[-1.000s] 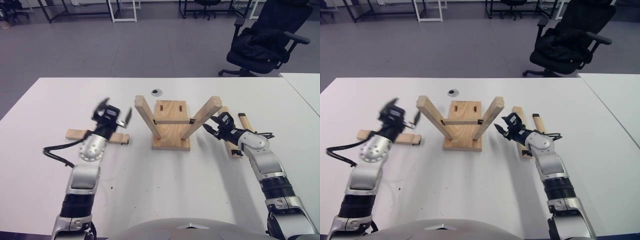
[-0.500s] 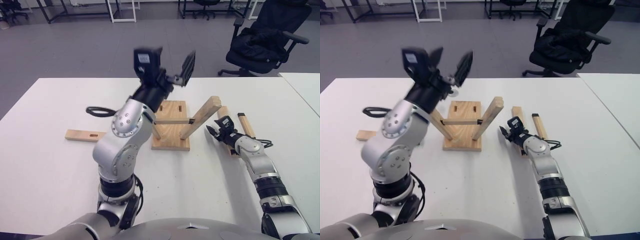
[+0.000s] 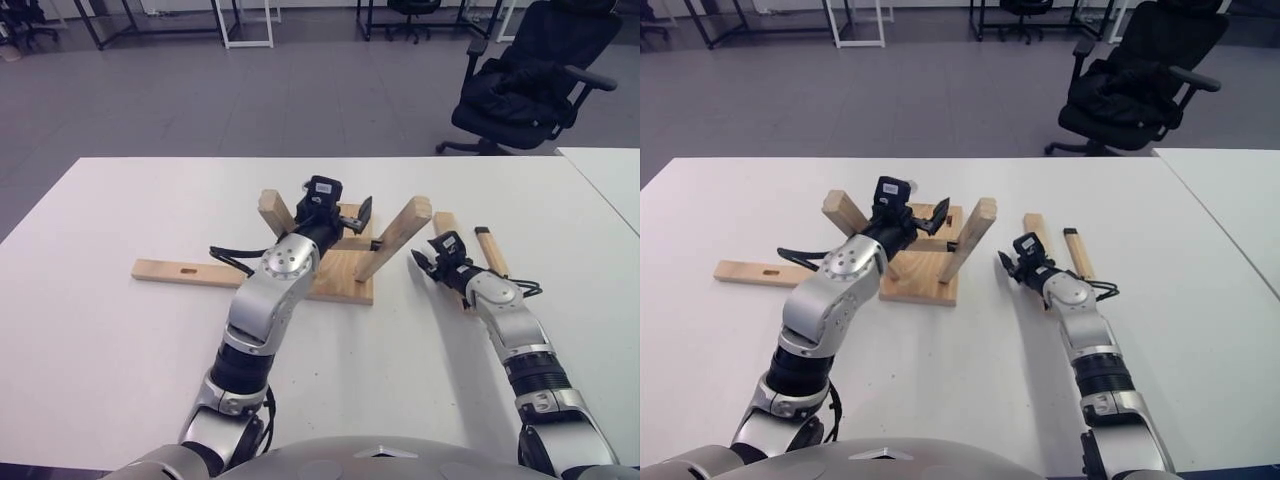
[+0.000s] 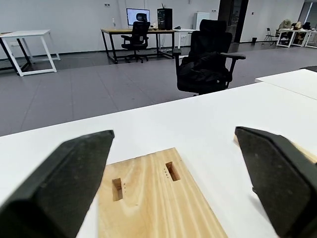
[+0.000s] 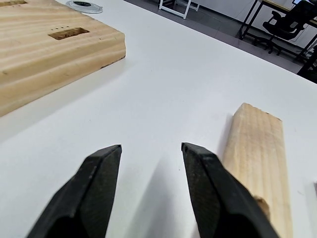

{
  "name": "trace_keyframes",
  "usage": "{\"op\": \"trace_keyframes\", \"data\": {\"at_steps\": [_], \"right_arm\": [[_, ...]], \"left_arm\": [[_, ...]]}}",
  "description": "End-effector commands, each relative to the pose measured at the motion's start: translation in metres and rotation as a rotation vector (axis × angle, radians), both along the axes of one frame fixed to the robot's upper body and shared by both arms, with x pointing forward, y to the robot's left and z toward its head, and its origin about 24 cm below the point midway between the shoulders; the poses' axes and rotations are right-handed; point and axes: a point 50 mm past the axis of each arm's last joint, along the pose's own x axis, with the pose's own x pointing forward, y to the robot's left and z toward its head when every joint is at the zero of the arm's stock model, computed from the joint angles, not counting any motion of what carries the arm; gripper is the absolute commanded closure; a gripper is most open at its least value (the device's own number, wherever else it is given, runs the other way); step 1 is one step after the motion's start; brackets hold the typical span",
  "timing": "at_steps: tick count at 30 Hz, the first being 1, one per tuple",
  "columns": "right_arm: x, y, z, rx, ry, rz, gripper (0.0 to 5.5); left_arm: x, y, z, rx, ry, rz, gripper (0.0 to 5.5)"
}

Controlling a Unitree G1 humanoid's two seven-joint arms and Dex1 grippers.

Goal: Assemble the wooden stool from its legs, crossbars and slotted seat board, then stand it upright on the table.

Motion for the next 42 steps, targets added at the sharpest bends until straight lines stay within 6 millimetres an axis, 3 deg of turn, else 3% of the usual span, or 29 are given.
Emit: {"op": "trace_keyframes", "data": {"at_steps": [1,3,5,7,9,12,13,14,18,20,24,27,29,33,35,38,40,42], "right_arm": [[0.008,0.004,0.011,0.013,-0.035,0.006,3.23],[0.008,0.004,0.011,0.017,-0.037,0.001,3.23],[0.007,0.004,0.010,0.019,-0.037,-0.003,3.23],[0.006,0.005,0.009,0.021,-0.034,-0.005,3.23],[0.007,0.006,0.008,0.026,-0.028,-0.005,3.23],[0.005,0.006,0.003,0.028,-0.010,-0.011,3.23],[0.006,0.005,0.003,0.027,-0.007,-0.013,3.23],[0.007,0.005,0.004,0.030,-0.009,-0.018,3.23],[0.010,0.008,0.007,0.038,-0.021,-0.017,3.23],[0.011,0.009,0.011,0.039,-0.032,-0.013,3.23],[0.012,0.009,0.021,0.056,-0.073,-0.011,3.23],[0.008,0.014,0.041,0.116,-0.153,-0.021,3.23],[-0.002,0.019,0.065,0.243,-0.229,-0.051,3.23],[-0.030,0.018,0.095,0.454,-0.254,-0.022,3.23],[-0.036,0.011,0.099,0.460,-0.239,-0.016,3.23],[-0.041,0.009,0.105,0.444,-0.244,-0.020,3.23],[-0.045,0.008,0.117,0.452,-0.290,-0.061,3.23],[-0.061,0.009,0.126,0.456,-0.310,-0.109,3.23]], "left_arm": [[-0.014,-0.008,0.071,-0.142,-0.251,-0.030,1.00],[-0.026,-0.004,0.083,-0.144,-0.312,-0.035,1.00],[-0.030,0.002,0.079,-0.127,-0.289,-0.025,1.00],[-0.021,0.012,0.046,-0.017,-0.120,0.016,1.00],[-0.013,0.016,0.005,0.224,0.035,-0.069,1.00],[-0.017,0.022,-0.079,0.546,0.332,-0.314,1.00],[-0.018,0.024,-0.094,0.599,0.364,-0.333,1.00],[-0.015,0.027,-0.095,0.631,0.344,-0.314,1.00],[-0.002,0.028,-0.084,0.668,0.262,-0.264,1.00],[0.002,0.017,-0.066,0.590,0.192,-0.233,1.00],[0.009,0.000,0.007,0.273,-0.035,-0.147,1.00],[-0.002,-0.004,0.071,-0.017,-0.231,-0.140,1.00],[-0.016,0.006,0.112,-0.141,-0.383,-0.115,1.00],[-0.039,0.042,0.149,-0.196,-0.520,-0.048,1.00],[-0.041,0.071,0.153,-0.159,-0.506,0.073,1.00],[-0.041,0.111,0.139,-0.048,-0.482,0.211,1.00],[-0.044,0.136,0.123,0.079,-0.477,0.308,1.00],[-0.041,0.157,0.094,0.179,-0.406,0.394,1.00]]}}
